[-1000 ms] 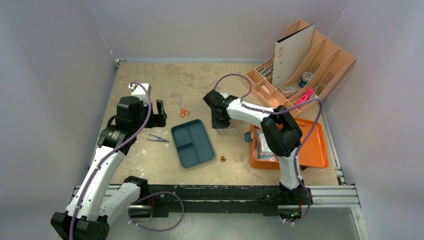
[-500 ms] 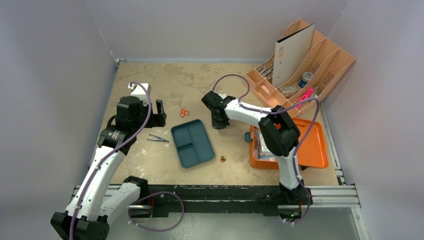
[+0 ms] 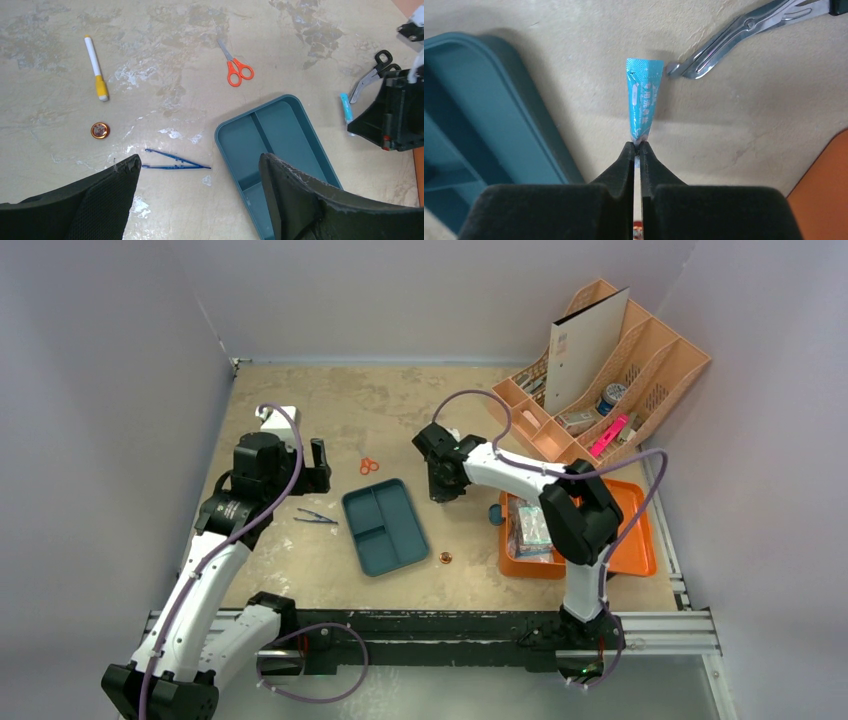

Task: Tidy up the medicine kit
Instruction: Pick up the medical item at the center of the board, then place the medical item at the medicine box compartment.

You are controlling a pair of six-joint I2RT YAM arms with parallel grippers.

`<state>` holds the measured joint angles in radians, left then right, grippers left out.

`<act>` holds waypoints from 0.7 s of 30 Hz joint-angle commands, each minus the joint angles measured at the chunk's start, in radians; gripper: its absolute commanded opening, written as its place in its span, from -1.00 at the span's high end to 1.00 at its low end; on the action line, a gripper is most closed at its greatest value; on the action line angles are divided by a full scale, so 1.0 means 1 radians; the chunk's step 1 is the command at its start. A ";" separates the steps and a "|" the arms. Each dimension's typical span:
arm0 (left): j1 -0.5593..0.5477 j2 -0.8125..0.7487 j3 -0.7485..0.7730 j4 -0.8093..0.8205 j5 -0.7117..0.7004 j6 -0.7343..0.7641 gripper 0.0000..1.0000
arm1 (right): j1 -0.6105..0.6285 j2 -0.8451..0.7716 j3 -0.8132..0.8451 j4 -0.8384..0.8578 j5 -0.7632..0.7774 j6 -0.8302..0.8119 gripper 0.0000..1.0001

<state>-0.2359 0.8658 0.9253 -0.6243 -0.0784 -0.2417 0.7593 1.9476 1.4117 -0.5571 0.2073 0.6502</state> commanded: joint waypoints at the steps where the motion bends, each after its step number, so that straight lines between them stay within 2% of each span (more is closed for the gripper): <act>1: 0.003 0.004 0.001 0.005 -0.010 0.010 -0.71 | 0.007 -0.118 -0.033 0.045 -0.059 -0.014 1.00; 9: 0.003 0.010 0.003 -0.001 -0.026 0.003 -0.71 | 0.035 -0.220 -0.070 0.091 -0.194 -0.001 1.00; 21: 0.003 0.043 0.010 -0.024 -0.089 -0.010 -0.71 | 0.239 -0.219 -0.103 0.200 -0.373 -0.027 1.00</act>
<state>-0.2359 0.8974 0.9253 -0.6445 -0.1276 -0.2432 0.9478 1.7336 1.3251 -0.4152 -0.0757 0.6468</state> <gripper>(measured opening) 0.856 0.018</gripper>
